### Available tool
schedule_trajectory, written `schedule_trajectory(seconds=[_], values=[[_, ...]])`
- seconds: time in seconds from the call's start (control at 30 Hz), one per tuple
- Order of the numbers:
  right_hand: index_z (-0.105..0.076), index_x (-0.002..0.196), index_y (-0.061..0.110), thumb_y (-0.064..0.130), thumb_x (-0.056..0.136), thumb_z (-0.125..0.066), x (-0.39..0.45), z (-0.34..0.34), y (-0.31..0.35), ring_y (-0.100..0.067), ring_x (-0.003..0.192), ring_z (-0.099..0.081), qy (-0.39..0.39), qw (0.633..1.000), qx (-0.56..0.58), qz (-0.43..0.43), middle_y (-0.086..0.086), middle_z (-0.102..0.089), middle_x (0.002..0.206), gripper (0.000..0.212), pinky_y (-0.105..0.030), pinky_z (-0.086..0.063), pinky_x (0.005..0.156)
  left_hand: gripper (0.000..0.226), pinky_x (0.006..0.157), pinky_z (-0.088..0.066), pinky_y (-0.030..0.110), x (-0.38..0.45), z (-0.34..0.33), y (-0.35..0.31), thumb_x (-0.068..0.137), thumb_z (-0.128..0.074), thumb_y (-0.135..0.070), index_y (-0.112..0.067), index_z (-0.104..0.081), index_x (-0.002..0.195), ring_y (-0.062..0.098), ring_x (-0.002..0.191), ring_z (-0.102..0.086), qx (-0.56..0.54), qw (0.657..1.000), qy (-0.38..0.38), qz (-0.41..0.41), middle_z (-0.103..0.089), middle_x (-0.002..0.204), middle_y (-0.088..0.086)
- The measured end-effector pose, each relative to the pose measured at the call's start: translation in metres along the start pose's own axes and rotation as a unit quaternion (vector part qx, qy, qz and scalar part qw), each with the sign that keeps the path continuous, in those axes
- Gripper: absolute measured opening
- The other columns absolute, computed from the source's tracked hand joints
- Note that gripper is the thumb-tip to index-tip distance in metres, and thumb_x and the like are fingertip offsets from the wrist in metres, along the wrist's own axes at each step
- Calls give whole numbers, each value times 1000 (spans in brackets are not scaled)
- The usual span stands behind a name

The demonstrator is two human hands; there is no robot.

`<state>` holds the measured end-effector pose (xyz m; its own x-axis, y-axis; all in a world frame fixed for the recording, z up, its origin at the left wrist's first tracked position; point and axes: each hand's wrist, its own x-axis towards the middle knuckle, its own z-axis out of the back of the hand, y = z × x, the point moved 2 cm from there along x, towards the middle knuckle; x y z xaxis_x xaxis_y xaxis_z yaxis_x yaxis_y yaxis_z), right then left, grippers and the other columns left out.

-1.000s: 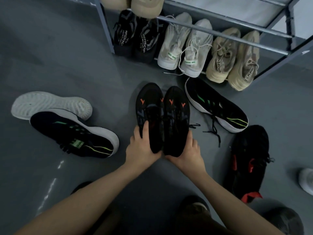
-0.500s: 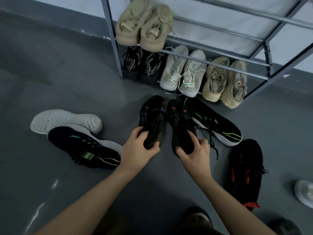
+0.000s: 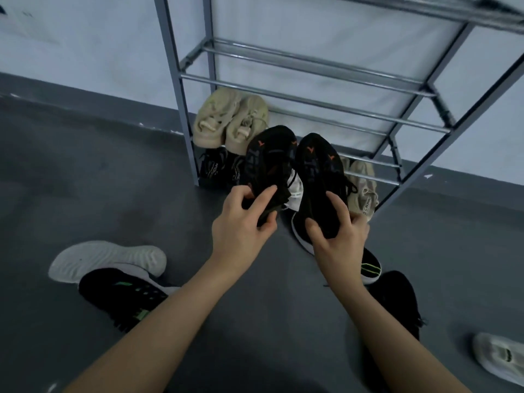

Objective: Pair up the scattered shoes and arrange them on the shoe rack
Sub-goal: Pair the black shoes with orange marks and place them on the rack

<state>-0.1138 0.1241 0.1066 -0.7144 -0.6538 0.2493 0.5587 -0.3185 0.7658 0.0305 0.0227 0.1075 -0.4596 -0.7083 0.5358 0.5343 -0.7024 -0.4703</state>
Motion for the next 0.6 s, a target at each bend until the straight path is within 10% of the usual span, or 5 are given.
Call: schedule_trajectory(seconds=[0.6], values=[[-46, 130, 36, 43, 78, -65, 162, -64, -17, -31, 110, -37, -82, 994, -61, -25, -11, -42, 111, 56, -44, -30, 98, 35, 40, -45, 27, 149, -110, 28, 81, -61, -29, -13, -63, 112, 22, 81, -56, -14, 999, 12, -37, -50, 98, 11]])
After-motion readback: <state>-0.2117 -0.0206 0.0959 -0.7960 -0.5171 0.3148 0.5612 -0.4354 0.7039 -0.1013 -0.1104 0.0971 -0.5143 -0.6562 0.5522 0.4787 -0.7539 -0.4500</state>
